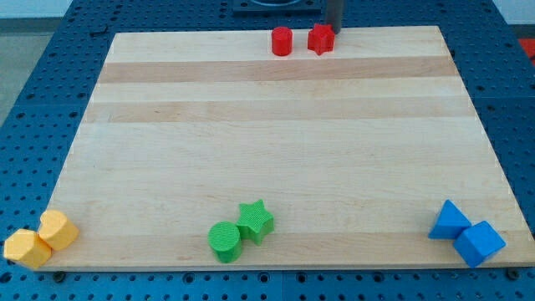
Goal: Move the red star towards the center
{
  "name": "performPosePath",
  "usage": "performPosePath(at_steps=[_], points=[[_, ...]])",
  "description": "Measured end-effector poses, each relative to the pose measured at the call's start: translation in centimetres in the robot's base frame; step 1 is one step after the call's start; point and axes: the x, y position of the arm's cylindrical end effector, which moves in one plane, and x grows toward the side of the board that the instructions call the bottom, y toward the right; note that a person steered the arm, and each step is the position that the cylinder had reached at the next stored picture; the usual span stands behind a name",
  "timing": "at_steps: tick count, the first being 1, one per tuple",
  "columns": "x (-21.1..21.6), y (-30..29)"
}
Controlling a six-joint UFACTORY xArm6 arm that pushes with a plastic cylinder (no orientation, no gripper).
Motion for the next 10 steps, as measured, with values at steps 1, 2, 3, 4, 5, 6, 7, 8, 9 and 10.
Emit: performPosePath(at_steps=[1,2,3,4,5,6,7,8,9,10], points=[[0.0,-0.4],[0.0,-1.1],[0.1,-2.1],[1.1,-2.2],[2.6,-2.2],[4.0,-2.2],[5.6,-2.2],[7.1,-2.2],[8.6,-2.2],[9.7,-2.6]])
